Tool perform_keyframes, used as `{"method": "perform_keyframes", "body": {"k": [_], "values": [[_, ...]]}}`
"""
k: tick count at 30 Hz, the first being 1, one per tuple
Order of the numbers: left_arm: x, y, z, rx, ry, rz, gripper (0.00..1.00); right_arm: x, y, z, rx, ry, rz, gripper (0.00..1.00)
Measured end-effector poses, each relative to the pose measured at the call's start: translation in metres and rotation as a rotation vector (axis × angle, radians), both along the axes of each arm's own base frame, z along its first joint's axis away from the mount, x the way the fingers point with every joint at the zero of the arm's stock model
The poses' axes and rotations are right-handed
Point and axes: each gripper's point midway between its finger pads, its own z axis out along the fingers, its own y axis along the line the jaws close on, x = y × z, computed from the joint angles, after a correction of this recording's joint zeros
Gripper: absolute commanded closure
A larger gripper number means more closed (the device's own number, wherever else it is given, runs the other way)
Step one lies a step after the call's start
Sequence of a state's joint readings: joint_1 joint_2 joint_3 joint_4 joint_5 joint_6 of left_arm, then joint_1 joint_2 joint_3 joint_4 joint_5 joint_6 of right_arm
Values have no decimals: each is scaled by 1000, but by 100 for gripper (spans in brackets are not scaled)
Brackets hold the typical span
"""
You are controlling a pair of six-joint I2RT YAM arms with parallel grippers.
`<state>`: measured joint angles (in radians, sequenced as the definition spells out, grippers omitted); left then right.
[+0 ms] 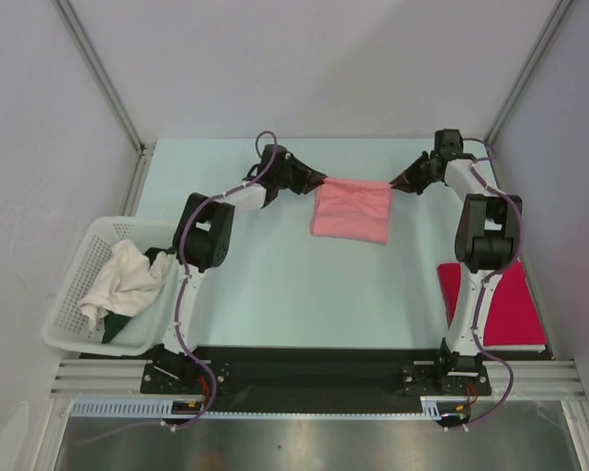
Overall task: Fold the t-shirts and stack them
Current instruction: Fold the tshirt
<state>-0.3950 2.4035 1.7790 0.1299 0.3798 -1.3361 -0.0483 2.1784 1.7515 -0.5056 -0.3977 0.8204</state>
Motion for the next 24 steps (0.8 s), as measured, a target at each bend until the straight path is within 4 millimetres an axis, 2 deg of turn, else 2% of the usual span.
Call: {"method": "perform_keyframes", "body": {"k": [1, 3, 4, 7, 9, 12, 15, 19, 22, 24], "values": [[1, 2, -2, 22, -4, 2, 63, 0, -1, -5, -2, 10, -1, 62], [6, 7, -3, 83, -19, 3, 57, 5, -7, -15, -23, 26, -2, 60], [9, 11, -1, 125, -39, -1, 56, 7, -12, -19, -37, 34, -1, 56], [20, 22, 20, 236, -139, -20, 53, 8, -28, -25, -104, 32, 13, 52], [16, 30, 32, 300, -180, -33, 46, 9, -37, -22, -150, 16, 35, 51], [1, 41, 52, 372, -235, -53, 47, 7, -39, -12, -201, -31, 84, 50], [-15, 36, 73, 362, -301, -100, 50, 0, -17, 4, -196, -105, 146, 51], [-18, 4, 83, 251, -395, -190, 51, 0, 28, 16, -63, -202, 202, 60], [-14, -23, 70, 144, -431, -239, 51, 8, 53, 13, 88, -258, 199, 70], [-10, -35, 45, 80, -418, -247, 52, 19, 60, 4, 195, -281, 171, 74]]}}
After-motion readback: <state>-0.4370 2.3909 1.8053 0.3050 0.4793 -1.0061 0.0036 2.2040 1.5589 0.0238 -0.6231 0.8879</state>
